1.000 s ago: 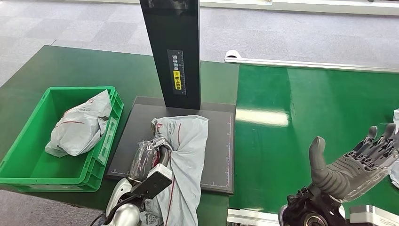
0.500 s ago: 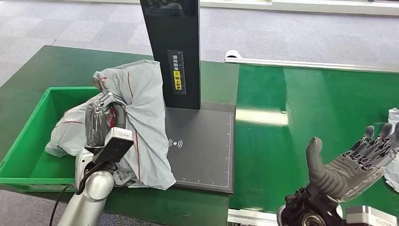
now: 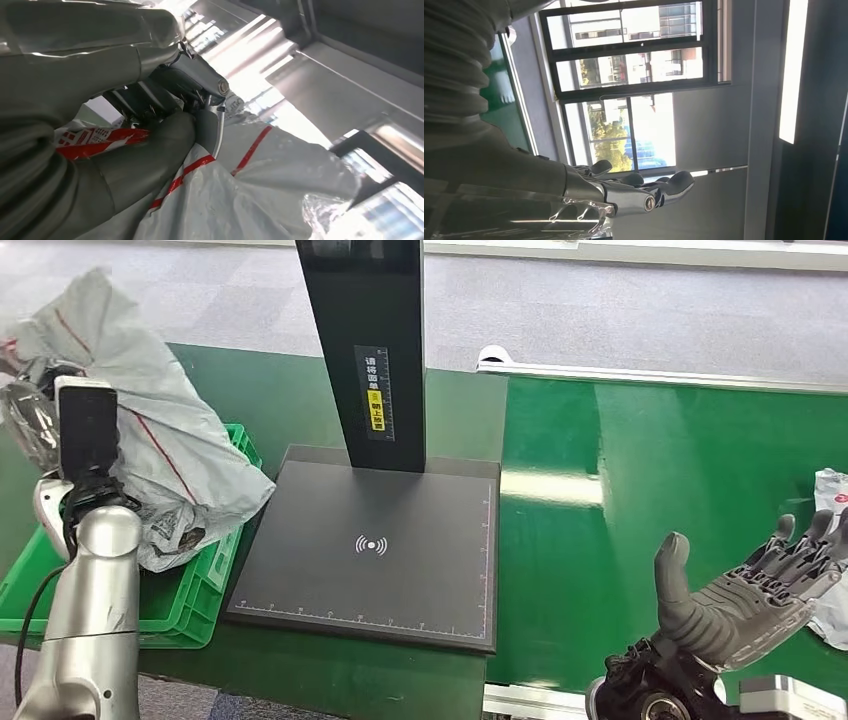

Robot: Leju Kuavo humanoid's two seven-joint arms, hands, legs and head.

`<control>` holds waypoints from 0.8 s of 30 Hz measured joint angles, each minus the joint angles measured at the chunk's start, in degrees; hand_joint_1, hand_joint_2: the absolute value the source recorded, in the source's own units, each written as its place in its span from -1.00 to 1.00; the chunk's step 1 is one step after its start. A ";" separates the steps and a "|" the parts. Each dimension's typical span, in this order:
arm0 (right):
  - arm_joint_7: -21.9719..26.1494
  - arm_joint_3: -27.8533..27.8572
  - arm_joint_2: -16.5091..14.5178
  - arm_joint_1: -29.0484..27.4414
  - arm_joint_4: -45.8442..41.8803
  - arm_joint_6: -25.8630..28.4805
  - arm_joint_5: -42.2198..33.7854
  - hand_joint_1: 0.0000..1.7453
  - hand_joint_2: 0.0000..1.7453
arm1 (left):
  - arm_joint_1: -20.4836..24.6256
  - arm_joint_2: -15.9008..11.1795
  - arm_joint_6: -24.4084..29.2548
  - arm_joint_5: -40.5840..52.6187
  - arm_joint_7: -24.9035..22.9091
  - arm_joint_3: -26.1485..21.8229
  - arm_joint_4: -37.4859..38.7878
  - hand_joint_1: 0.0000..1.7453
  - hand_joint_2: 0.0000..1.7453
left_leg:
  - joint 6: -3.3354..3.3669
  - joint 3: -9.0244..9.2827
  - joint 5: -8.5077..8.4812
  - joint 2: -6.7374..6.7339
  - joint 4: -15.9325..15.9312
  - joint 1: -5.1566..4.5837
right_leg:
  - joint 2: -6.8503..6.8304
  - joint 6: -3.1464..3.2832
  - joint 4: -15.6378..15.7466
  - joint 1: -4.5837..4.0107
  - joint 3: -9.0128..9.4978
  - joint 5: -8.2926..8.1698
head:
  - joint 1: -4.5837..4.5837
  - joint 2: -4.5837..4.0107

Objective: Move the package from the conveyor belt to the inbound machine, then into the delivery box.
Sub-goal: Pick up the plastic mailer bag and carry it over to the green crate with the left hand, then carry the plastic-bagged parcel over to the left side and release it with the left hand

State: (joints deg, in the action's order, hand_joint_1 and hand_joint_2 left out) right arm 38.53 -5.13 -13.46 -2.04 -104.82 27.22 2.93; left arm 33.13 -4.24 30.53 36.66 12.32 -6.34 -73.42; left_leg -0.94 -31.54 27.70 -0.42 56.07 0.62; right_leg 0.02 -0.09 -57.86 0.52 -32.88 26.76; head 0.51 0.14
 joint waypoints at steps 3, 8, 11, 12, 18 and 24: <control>-0.12 -0.13 0.00 0.00 0.08 0.05 -0.12 -1.00 1.00 | -0.06 -0.72 0.37 0.54 -0.01 -3.16 2.57 1.00 1.00 | 0.00 -0.05 0.00 0.02 0.00 -0.01 | 0.00 0.00 0.00 0.01 -0.01 0.00 | -0.01 0.01; -0.22 -0.51 0.00 0.06 0.22 0.06 -0.20 -1.00 1.00 | -0.21 -1.25 0.40 1.08 -0.16 -5.65 4.69 1.00 1.00 | 0.00 -0.05 0.00 0.03 0.01 -0.02 | -0.01 -0.01 0.01 0.02 0.00 0.00 | -0.01 0.01; -0.31 -0.56 0.00 0.08 0.23 0.11 -0.20 -1.00 1.00 | -0.25 -1.42 0.39 1.46 -0.59 -6.25 5.27 1.00 1.00 | 0.00 -0.05 0.00 0.04 0.01 -0.02 | -0.02 -0.01 0.01 0.02 0.00 -0.01 | 0.00 0.01; -0.41 -0.57 0.00 0.10 0.23 0.17 -0.19 -1.00 1.00 | -0.25 -1.45 0.39 1.91 -1.08 -6.40 5.42 1.00 1.00 | 0.00 -0.05 0.00 0.04 0.01 -0.02 | -0.02 -0.01 0.01 0.02 0.00 -0.01 | 0.01 0.01; -1.48 -0.60 0.00 0.50 0.26 1.02 0.04 -1.00 1.00 | -0.24 -1.91 1.48 4.75 -3.70 -7.72 6.62 -1.00 1.00 | 0.00 -0.04 0.00 0.03 0.01 0.00 | -0.02 -0.01 0.00 0.00 -0.01 0.00 | 0.00 0.01; -2.14 -0.79 0.00 0.87 0.79 1.19 0.65 -1.00 1.00 | -0.22 -2.03 4.89 5.20 -3.62 -8.64 7.04 -1.00 1.00 | 0.00 -0.05 0.00 0.03 0.01 -0.01 | -0.02 -0.01 0.01 0.01 0.00 0.00 | -0.01 0.01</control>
State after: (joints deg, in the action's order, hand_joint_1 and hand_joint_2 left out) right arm 36.39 -5.92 -13.46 -1.17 -104.02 28.41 3.58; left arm 32.90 -6.27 35.42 41.86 8.70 -14.98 -66.37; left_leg -0.94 -31.59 27.70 -0.39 56.08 0.61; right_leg 0.01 -0.10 -57.85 0.53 -32.88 26.76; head 0.51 0.15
